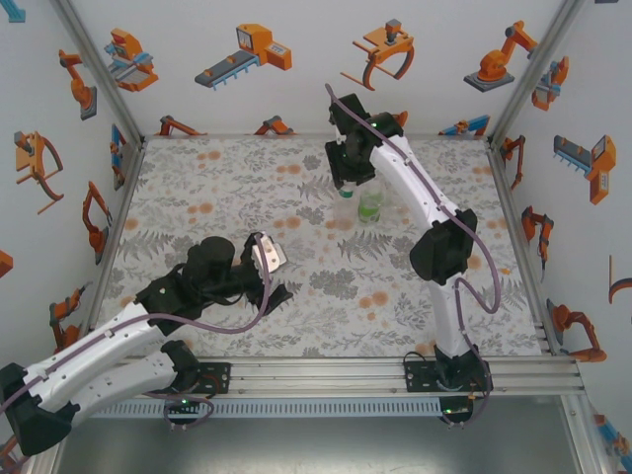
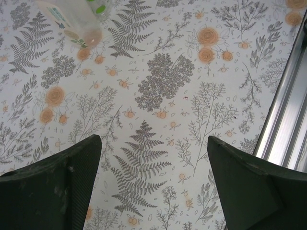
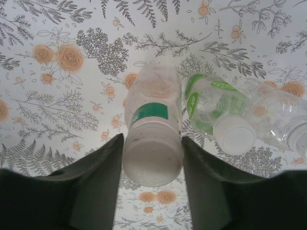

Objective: Screw on the bottle caps

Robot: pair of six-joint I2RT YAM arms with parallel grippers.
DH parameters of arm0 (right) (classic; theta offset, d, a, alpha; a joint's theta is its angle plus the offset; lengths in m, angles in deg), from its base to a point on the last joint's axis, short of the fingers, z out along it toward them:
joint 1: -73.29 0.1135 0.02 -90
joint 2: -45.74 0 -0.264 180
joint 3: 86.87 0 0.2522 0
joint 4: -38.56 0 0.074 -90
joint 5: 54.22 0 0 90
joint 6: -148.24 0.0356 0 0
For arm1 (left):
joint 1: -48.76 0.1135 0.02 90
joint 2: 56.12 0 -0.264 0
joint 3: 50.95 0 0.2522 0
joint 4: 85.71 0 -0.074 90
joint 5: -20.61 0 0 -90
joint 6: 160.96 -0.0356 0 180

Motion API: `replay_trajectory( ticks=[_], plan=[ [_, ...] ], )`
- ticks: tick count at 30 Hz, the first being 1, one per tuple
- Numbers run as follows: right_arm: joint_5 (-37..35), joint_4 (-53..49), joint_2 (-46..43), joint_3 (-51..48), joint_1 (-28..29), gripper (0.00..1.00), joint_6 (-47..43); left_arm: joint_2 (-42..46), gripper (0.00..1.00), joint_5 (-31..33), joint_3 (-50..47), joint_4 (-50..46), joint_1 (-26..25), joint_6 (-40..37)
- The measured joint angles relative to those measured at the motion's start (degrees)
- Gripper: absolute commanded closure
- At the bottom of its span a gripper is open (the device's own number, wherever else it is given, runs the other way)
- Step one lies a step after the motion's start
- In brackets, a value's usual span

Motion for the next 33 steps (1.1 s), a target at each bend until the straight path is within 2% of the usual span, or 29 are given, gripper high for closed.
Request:
replay_trajectory(
  ticks=[10,11,12,13,17,19,20,28,33],
  plan=[
    [-0.15,-1.16,0.50,5.49,0.00,0.31,-0.70,-1.60,0.14,1.60,-0.46,2.82,0.00,0.13],
    [-0.13,-1.22,0.28,5.99,0.00,0.27,-0.85,-2.01,0.13,1.81,-0.48,3.34,0.00,0.13],
    [-0.15,-1.31,-0.07,6.10,0.00,0.07,-1.01,-2.62,0.13,2.14,-0.48,4.07,0.00,0.13],
    [-0.15,-1.60,-0.52,6.10,0.00,0.01,-0.96,-3.37,0.13,2.73,-0.50,4.98,0.00,0.13],
    [-1.49,-2.38,-4.04,4.79,0.00,0.01,-1.90,-7.06,0.11,6.51,-0.50,8.24,0.15,0.20],
    [-3.04,-2.51,-7.98,1.66,0.00,0.01,-2.34,-9.20,0.02,9.64,-0.50,9.68,0.48,0.57],
    [-3.85,-2.49,-9.90,0.02,0.00,0.01,-2.73,-10.12,0.03,11.13,-0.50,10.21,0.76,0.85],
    [-11.47,1.51,-29.11,-20.57,-0.37,0.01,-7.39,-14.23,0.03,21.59,-0.52,13.77,6.91,4.66],
    [-14.67,8.44,-38.18,-38.01,-2.62,0.01,-9.68,-13.94,0.03,24.85,-1.90,17.31,12.26,6.69]
  ],
)
